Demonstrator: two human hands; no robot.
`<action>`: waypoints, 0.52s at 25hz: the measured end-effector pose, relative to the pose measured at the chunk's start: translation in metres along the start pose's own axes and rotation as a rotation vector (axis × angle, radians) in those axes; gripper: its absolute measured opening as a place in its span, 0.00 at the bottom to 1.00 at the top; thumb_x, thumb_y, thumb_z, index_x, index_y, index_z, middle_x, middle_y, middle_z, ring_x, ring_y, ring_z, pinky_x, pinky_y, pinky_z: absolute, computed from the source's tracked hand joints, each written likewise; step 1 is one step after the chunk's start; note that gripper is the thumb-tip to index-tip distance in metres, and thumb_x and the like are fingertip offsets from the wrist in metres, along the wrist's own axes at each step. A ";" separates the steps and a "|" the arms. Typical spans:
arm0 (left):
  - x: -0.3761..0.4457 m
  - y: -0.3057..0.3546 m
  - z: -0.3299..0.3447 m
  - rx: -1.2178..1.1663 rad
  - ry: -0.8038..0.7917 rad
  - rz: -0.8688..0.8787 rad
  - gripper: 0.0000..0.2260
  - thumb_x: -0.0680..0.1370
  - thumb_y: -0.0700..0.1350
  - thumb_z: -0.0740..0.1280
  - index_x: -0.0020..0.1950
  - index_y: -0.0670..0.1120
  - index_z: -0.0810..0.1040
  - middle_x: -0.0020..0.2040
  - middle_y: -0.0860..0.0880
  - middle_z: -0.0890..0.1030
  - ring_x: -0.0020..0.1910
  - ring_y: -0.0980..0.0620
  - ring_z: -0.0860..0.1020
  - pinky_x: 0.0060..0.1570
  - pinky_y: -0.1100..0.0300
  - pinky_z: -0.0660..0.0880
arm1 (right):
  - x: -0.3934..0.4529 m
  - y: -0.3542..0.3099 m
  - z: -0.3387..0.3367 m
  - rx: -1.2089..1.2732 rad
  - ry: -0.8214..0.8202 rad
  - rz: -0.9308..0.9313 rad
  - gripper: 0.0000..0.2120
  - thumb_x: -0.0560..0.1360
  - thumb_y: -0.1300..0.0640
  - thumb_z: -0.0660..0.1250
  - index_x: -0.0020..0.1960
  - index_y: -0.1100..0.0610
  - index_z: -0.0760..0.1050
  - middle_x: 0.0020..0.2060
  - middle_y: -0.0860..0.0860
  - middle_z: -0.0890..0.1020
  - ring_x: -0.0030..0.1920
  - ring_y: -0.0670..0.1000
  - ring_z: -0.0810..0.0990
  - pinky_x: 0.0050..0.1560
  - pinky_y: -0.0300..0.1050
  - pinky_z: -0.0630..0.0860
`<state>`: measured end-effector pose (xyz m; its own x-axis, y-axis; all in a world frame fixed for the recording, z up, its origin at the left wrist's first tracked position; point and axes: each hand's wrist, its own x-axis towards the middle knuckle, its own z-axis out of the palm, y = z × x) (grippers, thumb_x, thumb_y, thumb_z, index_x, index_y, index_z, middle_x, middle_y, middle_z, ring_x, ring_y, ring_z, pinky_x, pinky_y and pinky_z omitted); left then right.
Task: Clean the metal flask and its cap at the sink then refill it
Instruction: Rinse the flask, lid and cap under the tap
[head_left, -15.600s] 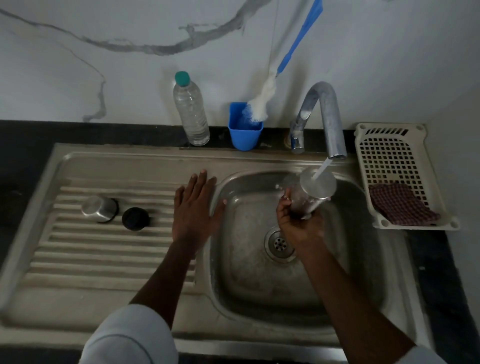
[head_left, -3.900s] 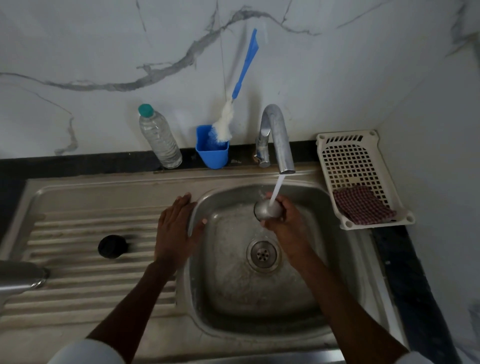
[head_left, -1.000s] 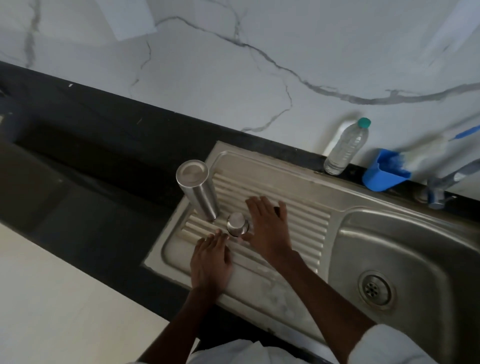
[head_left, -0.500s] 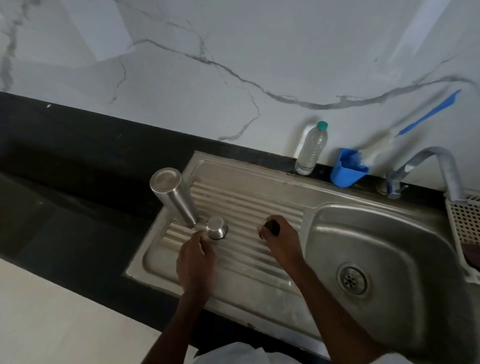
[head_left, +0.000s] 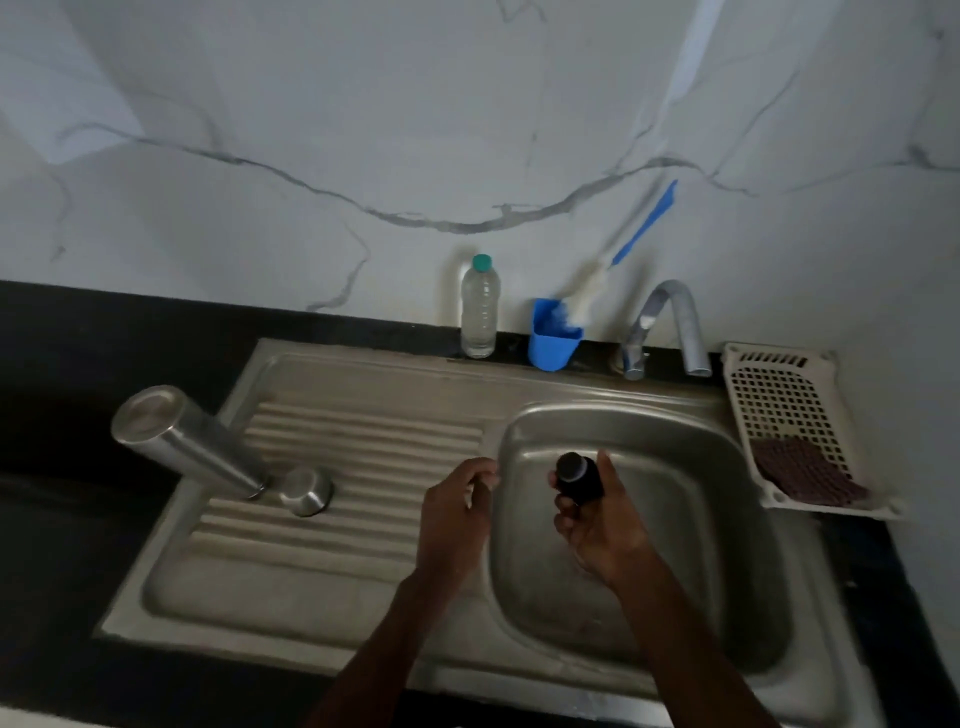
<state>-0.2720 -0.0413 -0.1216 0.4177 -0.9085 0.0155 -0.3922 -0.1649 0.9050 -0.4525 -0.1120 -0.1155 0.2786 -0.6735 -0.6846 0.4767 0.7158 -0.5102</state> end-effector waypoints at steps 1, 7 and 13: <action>0.005 0.008 0.013 -0.039 -0.045 0.005 0.12 0.81 0.39 0.66 0.55 0.54 0.84 0.48 0.59 0.87 0.48 0.61 0.84 0.49 0.59 0.80 | 0.001 -0.010 -0.013 0.062 0.009 -0.025 0.23 0.80 0.40 0.64 0.58 0.60 0.79 0.45 0.57 0.84 0.32 0.48 0.75 0.27 0.40 0.72; 0.081 0.050 0.098 -0.038 -0.248 -0.020 0.12 0.78 0.51 0.64 0.56 0.52 0.84 0.51 0.54 0.87 0.52 0.54 0.85 0.58 0.49 0.81 | 0.020 -0.059 -0.059 0.062 0.111 -0.273 0.17 0.76 0.69 0.69 0.62 0.59 0.74 0.59 0.60 0.81 0.53 0.54 0.84 0.53 0.49 0.81; 0.153 0.104 0.171 0.088 -0.403 0.060 0.16 0.83 0.46 0.66 0.71 0.48 0.78 0.59 0.51 0.84 0.55 0.53 0.82 0.55 0.57 0.76 | 0.054 -0.101 -0.075 -0.402 0.357 -0.483 0.18 0.73 0.69 0.74 0.57 0.52 0.81 0.55 0.55 0.84 0.49 0.49 0.81 0.49 0.45 0.77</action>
<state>-0.3891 -0.2634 -0.0974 0.0448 -0.9922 -0.1166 -0.4818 -0.1237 0.8675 -0.5483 -0.2070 -0.1403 -0.2085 -0.8797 -0.4274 0.1152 0.4119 -0.9039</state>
